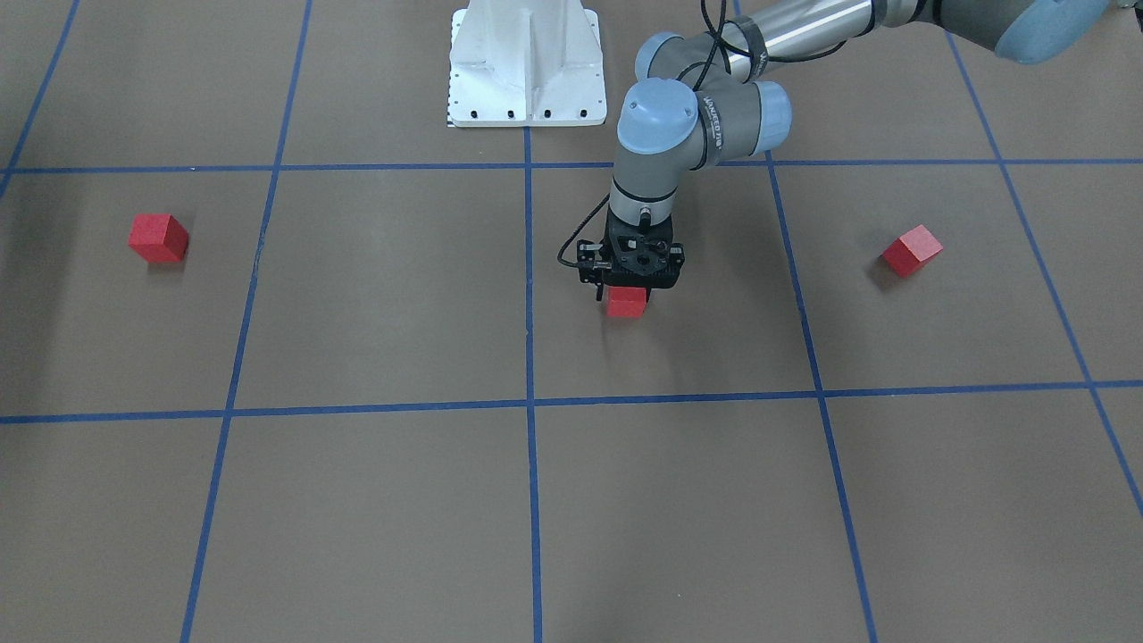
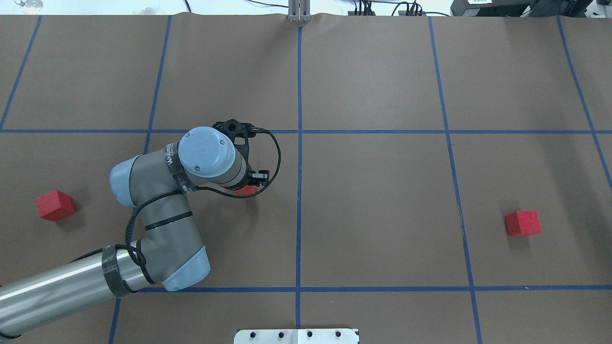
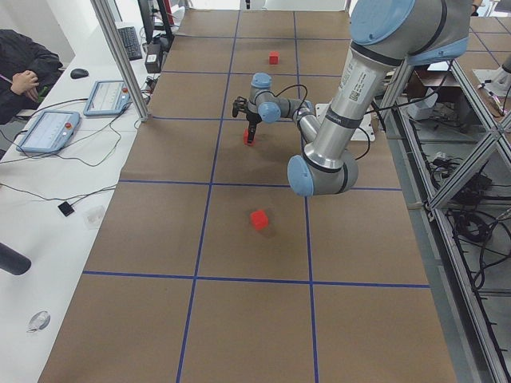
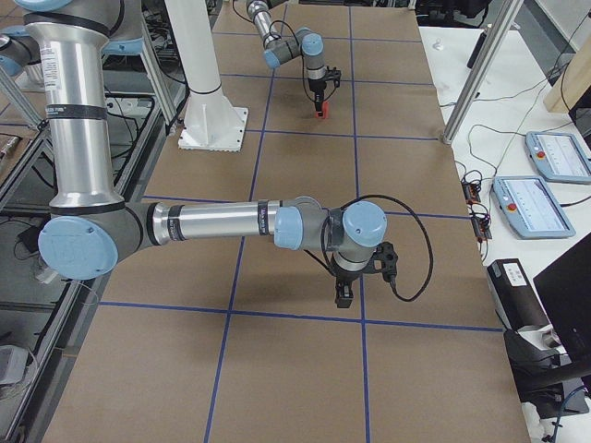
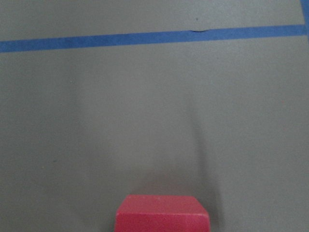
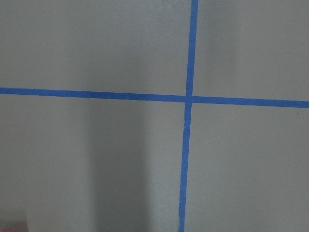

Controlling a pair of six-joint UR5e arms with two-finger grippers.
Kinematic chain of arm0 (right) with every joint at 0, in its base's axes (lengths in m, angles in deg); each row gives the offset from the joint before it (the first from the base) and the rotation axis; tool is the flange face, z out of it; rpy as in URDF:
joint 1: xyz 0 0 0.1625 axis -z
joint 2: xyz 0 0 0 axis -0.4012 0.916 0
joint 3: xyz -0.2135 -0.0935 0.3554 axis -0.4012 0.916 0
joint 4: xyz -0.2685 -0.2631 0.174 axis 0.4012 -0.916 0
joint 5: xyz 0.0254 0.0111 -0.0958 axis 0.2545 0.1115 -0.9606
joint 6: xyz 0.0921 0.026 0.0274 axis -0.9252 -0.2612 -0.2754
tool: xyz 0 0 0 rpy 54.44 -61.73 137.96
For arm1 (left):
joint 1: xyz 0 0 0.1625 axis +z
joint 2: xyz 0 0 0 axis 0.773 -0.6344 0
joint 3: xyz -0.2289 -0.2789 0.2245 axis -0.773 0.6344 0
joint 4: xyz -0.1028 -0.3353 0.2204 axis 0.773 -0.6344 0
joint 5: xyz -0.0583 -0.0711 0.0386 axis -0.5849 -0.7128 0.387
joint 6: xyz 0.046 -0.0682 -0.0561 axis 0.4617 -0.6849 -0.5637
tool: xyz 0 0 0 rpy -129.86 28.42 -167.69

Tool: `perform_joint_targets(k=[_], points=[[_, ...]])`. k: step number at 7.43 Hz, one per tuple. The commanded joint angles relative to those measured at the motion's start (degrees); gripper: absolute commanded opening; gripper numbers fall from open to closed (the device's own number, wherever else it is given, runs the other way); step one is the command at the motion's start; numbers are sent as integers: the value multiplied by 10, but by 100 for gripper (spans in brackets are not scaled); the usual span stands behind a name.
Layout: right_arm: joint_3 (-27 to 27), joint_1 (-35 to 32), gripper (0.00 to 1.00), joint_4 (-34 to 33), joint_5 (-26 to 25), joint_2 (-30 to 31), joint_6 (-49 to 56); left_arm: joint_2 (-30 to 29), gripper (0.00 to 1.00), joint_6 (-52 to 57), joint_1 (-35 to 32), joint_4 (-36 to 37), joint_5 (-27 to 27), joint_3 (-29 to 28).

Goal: Form red blocks into L shape at center
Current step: 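Carry the red cube with the left gripper to the grid center and release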

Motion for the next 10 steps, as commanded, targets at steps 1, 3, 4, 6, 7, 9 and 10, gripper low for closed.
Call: perform_joint_targets(k=[1,3,4,6,7,9,10], points=[[-1,0,99,0,0,-1,-1,-1,0,-4,-20,5,-5,17],[-2,0,99,0,0,-1,-1,-33,0,-6,-29,9,-3,4],[-4,0,99,0,0,-1,-1,-85,0,-8,-31,11,-3,-43],[0,0,99,0,0,-4,-1,-196,0,-31,-36,11,-2,-177],[1,0,99,0,0,-5,-1,-203,0,-29,-38,7,-1,-194],[1,0,99,0,0,-6,-1,-209,0,-28,-41,-1,-1,-217],[2,0,99,0,0,-8,-1,-223,0,-30,-39,-26,-1,-249]])
